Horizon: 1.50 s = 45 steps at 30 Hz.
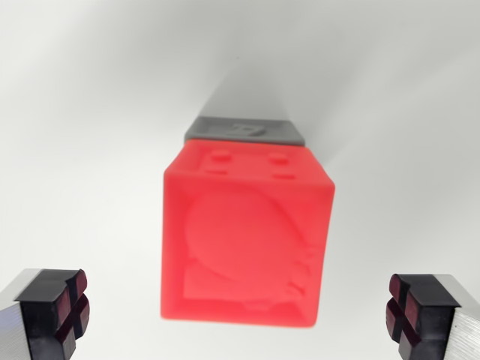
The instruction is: Destack cube
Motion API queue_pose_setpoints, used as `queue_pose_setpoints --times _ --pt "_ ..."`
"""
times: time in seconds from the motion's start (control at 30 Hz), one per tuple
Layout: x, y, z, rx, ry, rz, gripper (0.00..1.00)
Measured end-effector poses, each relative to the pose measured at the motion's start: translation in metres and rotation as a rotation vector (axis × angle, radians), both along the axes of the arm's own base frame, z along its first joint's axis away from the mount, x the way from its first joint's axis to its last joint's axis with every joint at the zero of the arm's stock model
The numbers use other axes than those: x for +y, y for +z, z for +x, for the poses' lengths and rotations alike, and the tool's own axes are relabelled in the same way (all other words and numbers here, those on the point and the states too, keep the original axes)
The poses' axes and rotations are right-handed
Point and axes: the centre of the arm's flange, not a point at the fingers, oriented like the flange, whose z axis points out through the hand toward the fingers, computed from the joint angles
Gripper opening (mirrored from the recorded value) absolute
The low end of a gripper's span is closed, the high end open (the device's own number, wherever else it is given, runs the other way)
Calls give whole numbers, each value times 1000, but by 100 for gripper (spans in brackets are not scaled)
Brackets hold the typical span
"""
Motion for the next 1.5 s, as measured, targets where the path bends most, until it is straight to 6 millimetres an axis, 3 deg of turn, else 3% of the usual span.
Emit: queue_pose_setpoints --times 0.47,0.93,0.97,1.5 --pt "0 -39 -1 0 -2 2 100" --pt "-1 -56 -1 0 -2 3 100" --pt "-1 -56 -1 0 -2 3 0" --pt "0 -56 -1 -1 -3 4 0"
